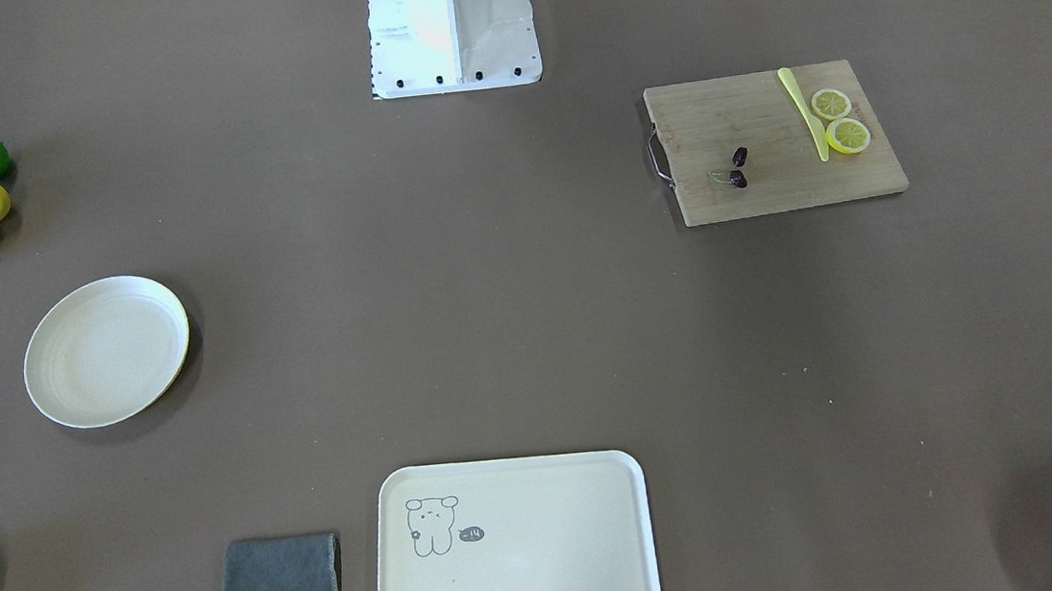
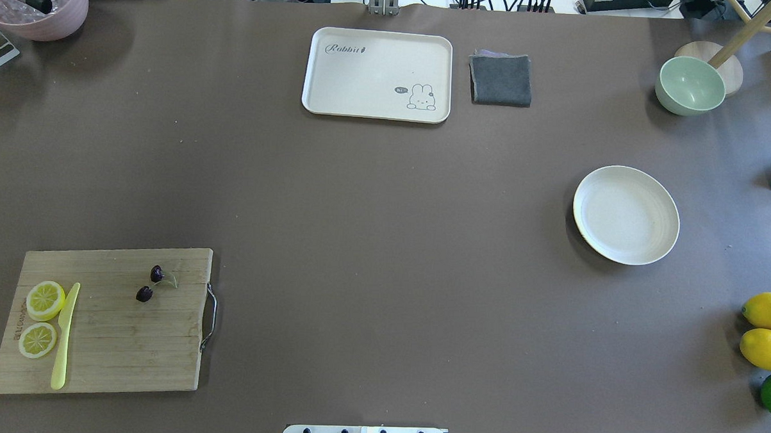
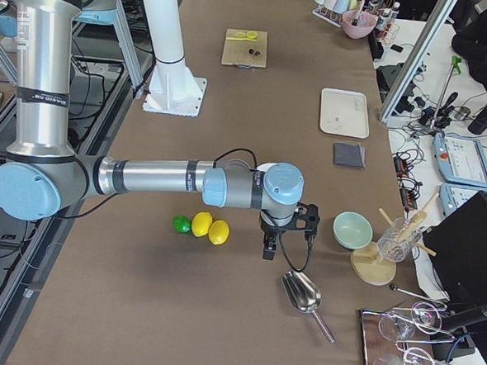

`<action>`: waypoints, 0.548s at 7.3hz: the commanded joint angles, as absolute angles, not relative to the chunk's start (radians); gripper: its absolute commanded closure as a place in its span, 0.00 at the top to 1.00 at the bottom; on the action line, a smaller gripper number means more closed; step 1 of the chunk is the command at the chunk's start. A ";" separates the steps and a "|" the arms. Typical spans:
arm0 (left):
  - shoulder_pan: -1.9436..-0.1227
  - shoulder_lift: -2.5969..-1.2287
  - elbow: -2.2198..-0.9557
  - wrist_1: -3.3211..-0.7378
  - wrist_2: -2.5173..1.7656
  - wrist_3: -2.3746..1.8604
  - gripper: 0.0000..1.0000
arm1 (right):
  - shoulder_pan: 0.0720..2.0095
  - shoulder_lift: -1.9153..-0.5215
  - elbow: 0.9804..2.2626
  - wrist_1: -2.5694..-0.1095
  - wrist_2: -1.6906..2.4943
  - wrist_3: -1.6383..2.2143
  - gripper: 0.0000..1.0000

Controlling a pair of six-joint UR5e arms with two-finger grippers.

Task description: Place red cherry on plate

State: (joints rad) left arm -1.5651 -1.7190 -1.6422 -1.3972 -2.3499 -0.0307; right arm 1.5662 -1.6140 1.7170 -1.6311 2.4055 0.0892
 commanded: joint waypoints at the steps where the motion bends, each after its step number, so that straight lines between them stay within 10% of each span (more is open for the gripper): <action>1: -1.557 -1.720 -1.640 -1.411 -2.349 -0.031 0.98 | 1.566 -1.621 1.714 -1.596 2.413 0.090 1.00; 4: -1.559 -1.718 -1.640 -1.411 -2.349 -0.032 0.98 | 1.566 -1.632 1.694 -1.506 2.416 0.086 1.00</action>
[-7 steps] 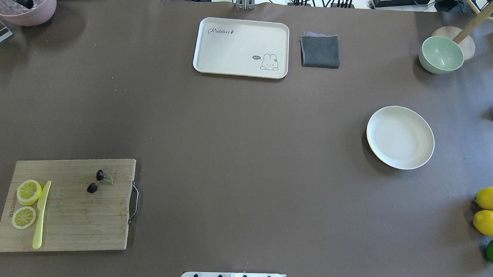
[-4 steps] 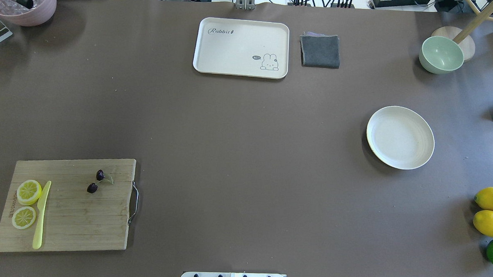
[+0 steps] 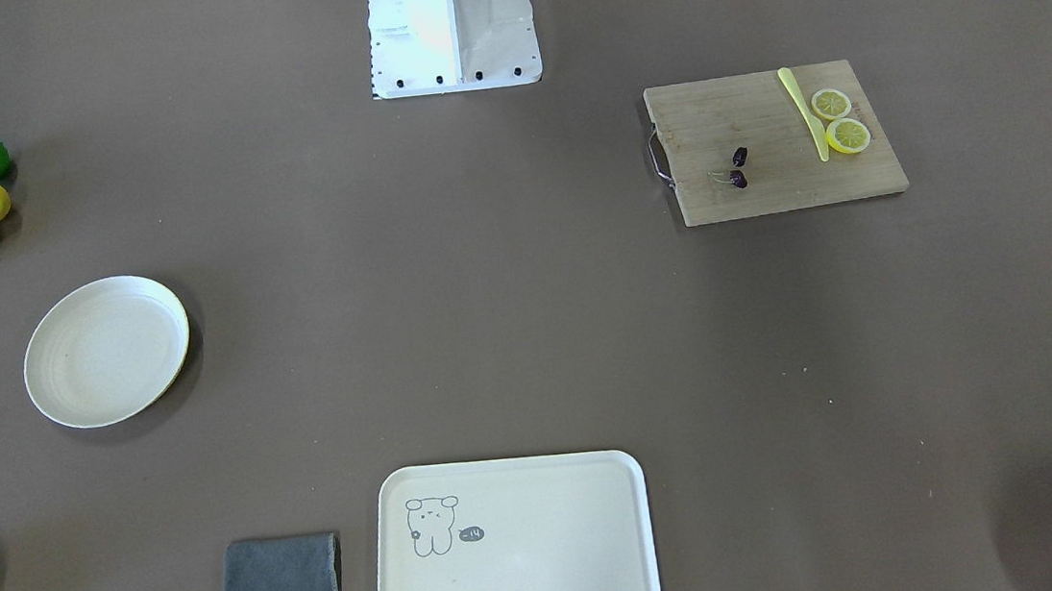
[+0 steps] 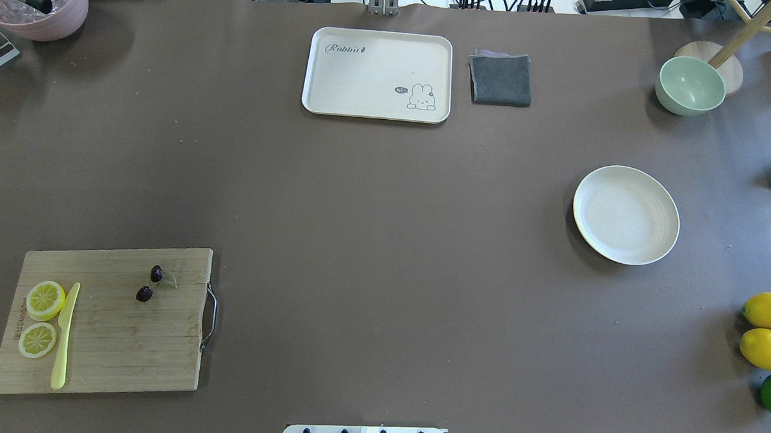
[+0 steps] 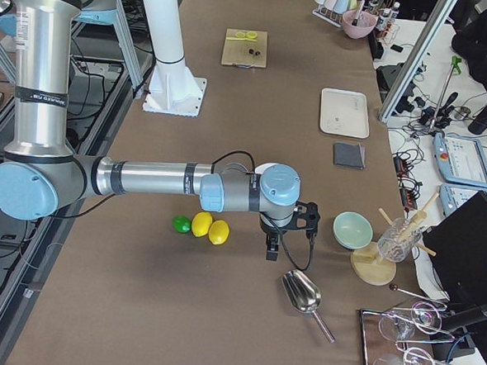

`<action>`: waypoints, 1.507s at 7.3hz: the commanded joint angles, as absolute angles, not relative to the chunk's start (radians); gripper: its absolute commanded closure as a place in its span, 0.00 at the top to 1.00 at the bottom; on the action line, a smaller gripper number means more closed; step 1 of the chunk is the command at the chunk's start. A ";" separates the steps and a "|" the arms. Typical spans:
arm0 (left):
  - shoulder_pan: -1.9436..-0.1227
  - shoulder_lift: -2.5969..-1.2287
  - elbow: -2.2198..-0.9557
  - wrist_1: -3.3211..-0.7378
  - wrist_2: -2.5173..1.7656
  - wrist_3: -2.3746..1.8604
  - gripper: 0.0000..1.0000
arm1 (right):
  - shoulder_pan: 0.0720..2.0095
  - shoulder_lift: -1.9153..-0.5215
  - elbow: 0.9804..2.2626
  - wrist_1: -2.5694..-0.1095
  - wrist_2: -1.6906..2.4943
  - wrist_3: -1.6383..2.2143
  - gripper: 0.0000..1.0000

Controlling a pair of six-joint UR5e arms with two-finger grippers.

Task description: Place red cherry on plate

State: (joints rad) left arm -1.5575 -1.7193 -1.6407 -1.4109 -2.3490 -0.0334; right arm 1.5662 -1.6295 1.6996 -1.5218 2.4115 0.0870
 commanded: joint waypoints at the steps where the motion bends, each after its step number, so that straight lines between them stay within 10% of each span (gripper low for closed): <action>1: -1.557 -1.717 -1.641 -1.411 -2.349 -0.034 0.98 | 1.565 -1.629 1.690 -1.505 2.410 0.084 1.00; 7: -1.557 -1.732 -1.649 -1.462 -2.352 -0.035 0.98 | 1.328 -1.471 1.686 -1.467 2.408 0.234 1.00; 11: -1.565 -1.718 -1.641 -1.569 -2.359 -0.168 0.98 | 1.029 -1.467 1.412 -0.731 2.161 0.739 1.00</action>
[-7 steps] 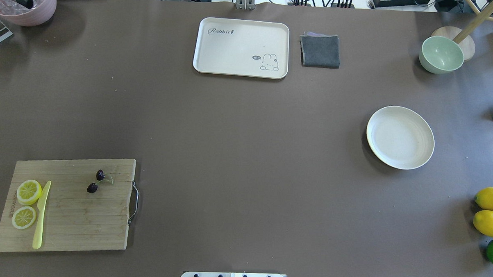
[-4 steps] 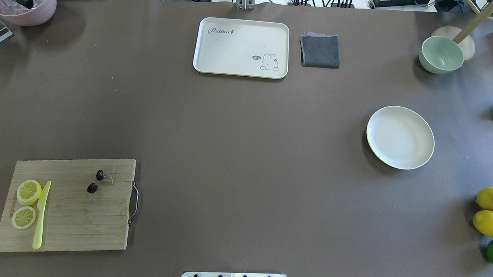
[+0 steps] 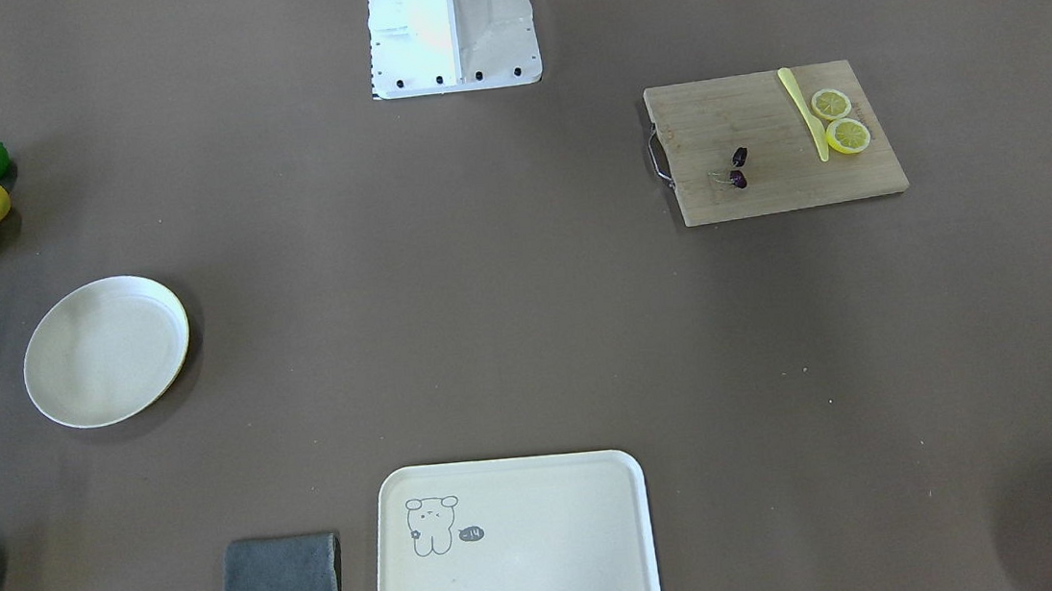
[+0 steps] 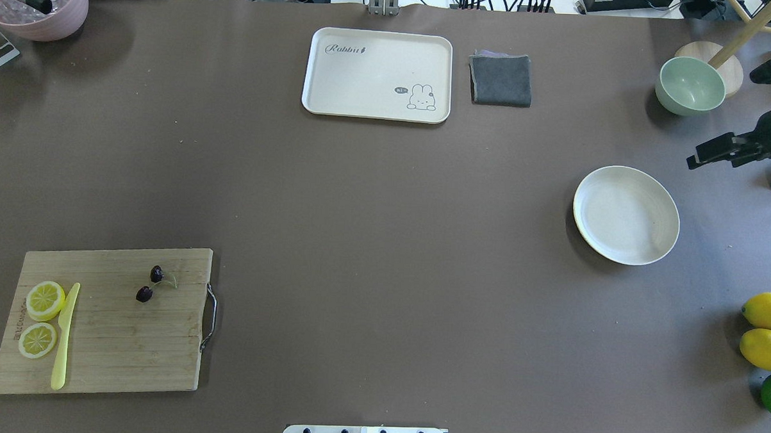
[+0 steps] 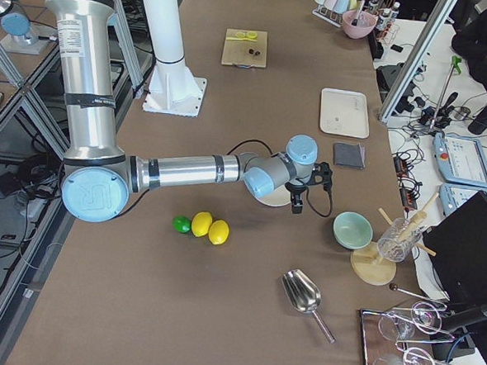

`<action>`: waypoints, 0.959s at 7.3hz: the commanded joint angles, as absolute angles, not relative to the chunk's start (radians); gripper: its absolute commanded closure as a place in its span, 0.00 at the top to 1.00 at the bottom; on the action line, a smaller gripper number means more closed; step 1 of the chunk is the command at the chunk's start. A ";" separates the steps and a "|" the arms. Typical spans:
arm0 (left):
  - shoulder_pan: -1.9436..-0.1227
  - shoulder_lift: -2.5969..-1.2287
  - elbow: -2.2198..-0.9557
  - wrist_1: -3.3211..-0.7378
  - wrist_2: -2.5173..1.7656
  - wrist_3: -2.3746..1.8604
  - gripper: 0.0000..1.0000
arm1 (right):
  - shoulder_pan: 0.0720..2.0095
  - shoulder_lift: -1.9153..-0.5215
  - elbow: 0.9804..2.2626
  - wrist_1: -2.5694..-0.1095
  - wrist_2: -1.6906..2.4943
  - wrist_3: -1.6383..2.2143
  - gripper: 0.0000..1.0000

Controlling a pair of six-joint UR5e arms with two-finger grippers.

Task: Place red cherry on plate
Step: 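Reach the right gripper to the white plate rim and grasp it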

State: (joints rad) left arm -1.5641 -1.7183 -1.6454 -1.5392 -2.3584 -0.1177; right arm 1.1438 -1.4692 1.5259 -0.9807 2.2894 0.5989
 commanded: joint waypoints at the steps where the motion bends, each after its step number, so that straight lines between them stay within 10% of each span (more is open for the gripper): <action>1: -1.565 -1.721 -1.643 -1.569 -2.359 -0.173 0.98 | 1.019 -1.470 1.346 -0.595 2.155 0.802 1.00; 3: -1.566 -1.727 -1.641 -1.568 -2.359 -0.175 0.98 | 1.020 -1.503 1.359 -0.563 2.254 0.825 1.00; 6: -1.568 -1.729 -1.641 -1.569 -2.358 -0.175 0.98 | 1.014 -1.537 1.404 -0.564 2.275 0.821 0.32; 7: -1.572 -1.729 -1.641 -1.569 -2.358 -0.175 0.98 | 1.006 -1.543 1.404 -0.565 2.267 0.819 0.32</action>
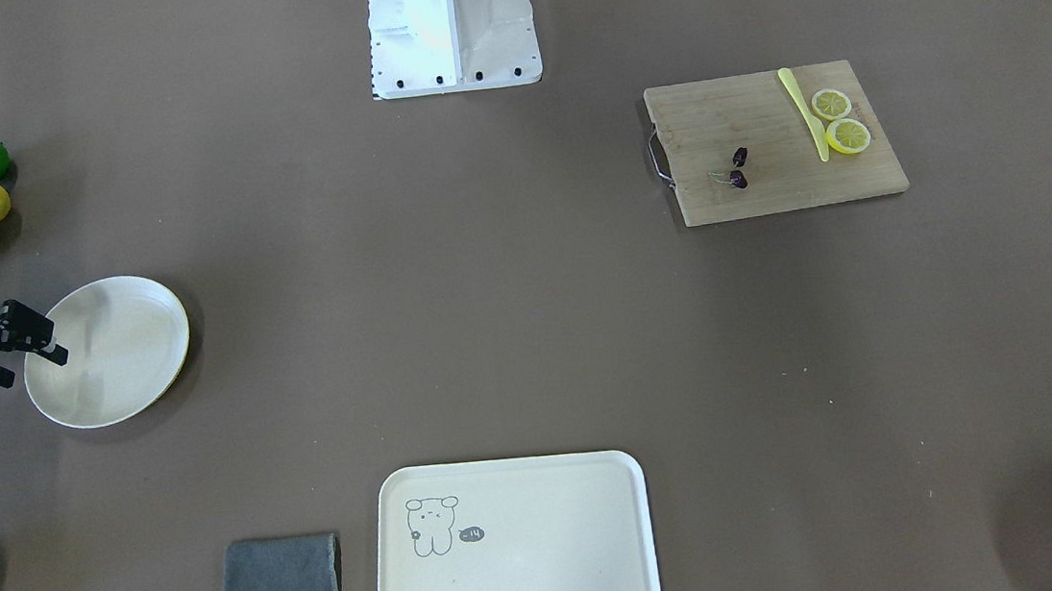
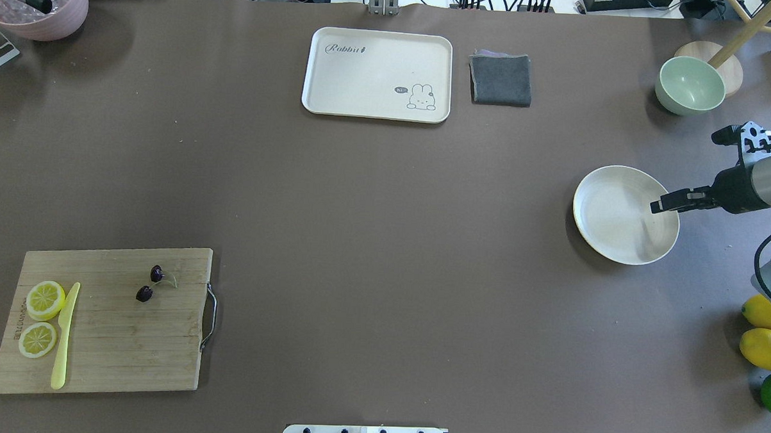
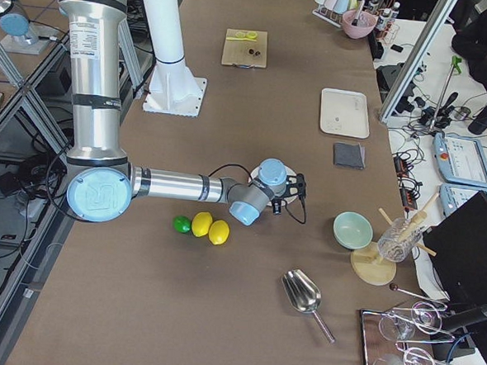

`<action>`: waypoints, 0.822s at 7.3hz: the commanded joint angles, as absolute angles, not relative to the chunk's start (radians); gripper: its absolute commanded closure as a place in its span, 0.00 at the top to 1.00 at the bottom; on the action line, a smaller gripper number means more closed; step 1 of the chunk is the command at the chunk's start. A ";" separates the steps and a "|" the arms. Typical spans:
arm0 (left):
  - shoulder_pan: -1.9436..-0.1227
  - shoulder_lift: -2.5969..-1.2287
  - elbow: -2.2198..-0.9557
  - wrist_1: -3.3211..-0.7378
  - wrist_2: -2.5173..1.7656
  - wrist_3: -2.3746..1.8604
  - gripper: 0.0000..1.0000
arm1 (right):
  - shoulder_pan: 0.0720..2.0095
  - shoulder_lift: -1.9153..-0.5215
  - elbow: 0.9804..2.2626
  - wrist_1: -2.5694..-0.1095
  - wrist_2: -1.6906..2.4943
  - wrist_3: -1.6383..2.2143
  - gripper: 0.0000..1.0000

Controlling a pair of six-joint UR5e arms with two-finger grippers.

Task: Place red cherry on plate
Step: 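Reach the right gripper to the white plate rim and grasp it, then drag the white plate with the right gripper toward the table center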

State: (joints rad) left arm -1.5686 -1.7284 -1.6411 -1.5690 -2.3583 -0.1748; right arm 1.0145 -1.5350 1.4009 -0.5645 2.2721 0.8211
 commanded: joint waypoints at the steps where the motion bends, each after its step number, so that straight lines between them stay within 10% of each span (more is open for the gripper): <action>1: -1.577 -1.729 -1.643 -1.569 -2.358 -0.173 0.98 | 0.994 -1.542 1.401 -0.566 2.257 0.819 0.32; 3: -1.578 -1.730 -1.644 -1.569 -2.358 -0.175 0.98 | 0.986 -1.539 1.402 -0.571 2.246 0.818 0.00; 6: -1.578 -1.740 -1.641 -1.569 -2.353 -0.172 0.98 | 1.014 -1.491 1.440 -0.578 2.334 0.828 0.00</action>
State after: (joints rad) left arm -1.5783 -1.7366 -1.6431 -1.5693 -2.3560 -0.1734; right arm 0.9945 -1.5156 1.4292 -0.5745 2.2873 0.8256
